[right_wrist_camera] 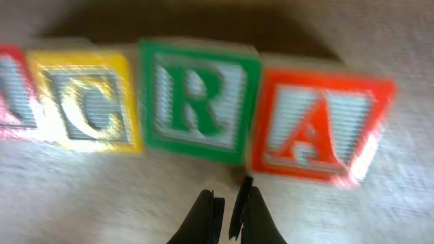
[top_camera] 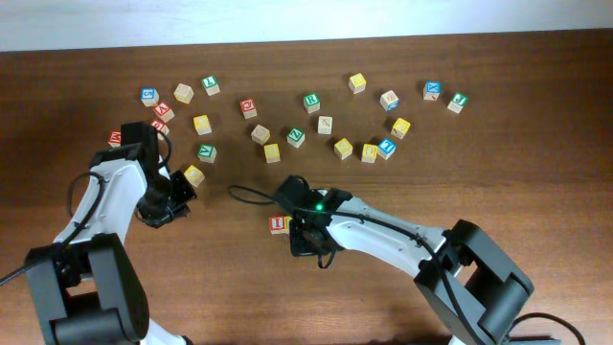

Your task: Spell out ICRA

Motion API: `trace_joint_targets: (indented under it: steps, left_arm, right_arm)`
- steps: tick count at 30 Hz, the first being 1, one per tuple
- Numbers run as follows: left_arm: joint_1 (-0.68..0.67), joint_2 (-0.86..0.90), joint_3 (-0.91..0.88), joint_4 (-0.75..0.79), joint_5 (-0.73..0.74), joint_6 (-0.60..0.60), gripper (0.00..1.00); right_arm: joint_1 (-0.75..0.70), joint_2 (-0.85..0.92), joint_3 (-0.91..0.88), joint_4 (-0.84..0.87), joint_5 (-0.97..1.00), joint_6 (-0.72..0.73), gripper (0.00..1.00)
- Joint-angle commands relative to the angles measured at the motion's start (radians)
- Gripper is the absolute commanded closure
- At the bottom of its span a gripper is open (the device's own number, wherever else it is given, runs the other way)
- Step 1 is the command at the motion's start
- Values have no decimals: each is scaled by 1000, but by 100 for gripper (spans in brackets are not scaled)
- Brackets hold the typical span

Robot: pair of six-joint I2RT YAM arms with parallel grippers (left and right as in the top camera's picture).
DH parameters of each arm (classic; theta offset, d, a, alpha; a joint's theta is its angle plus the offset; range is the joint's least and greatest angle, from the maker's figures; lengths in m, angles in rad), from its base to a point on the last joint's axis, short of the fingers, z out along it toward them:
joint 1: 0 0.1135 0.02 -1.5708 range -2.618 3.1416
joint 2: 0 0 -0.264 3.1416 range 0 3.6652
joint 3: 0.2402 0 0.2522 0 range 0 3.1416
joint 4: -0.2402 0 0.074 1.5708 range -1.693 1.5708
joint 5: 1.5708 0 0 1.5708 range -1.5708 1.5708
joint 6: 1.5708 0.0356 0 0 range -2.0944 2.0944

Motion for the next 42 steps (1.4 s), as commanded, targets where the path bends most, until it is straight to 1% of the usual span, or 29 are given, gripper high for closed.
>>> trace_joint_targets:
  steps: [1, 4, 6, 8, 10, 11, 13, 18, 20, 24, 26, 29, 34, 39, 42]
  left_arm:
    - [-58, -19, 0, 6, 15, 45, 100]
    - [-145, -13, -1, 8, 11, 54, 100]
    - [-203, 2, -4, 6, 11, 54, 100]
    - [-264, 25, -14, 7, 11, 53, 100]
    - [-298, 48, -14, 14, 13, 49, 100]
    - [-317, 66, -14, 23, 28, 42, 100]
    - [-340, 95, -14, 44, 86, 42, 100]
    - [-407, 144, -14, 48, 98, 42, 100]
    - [-431, 144, -14, 50, 99, 41, 100]
    - [-450, 144, -14, 61, 140, 26, 100]
    - [-451, 144, -14, 84, 167, 27, 100]
    - [-454, 144, -14, 91, 174, 27, 100]
    - [-509, 144, -14, 114, 173, 35, 100]
    - [-507, 144, -13, 120, 148, 35, 100]
    - [-507, 144, -13, 133, 139, 35, 100]
  right_arm:
    - [-29, -13, 76, -79, -7, -32, 96]
    - [-76, -43, 141, -174, -100, -141, 96]
    - [-127, -49, 180, -275, -100, -158, 96]
    - [-217, -47, 184, -332, -58, -159, 96]
    - [-277, -45, 183, -341, -47, -186, 96]
    - [-308, -41, 179, -320, -47, -211, 96]
    - [-330, -22, 172, -297, -47, -210, 96]
    - [-320, 73, 167, -230, -49, -209, 96]
    - [-320, 104, 167, -206, -85, -210, 96]
    - [-302, 123, 166, -153, -160, -210, 96]
    - [-282, 123, 166, -132, -164, -206, 96]
    - [-270, 123, 166, -123, -164, -206, 96]
    - [-269, 123, 166, -124, -164, -207, 96]
    - [-269, 123, 166, -138, -166, -206, 96]
    - [-269, 123, 166, -143, -202, -206, 96]
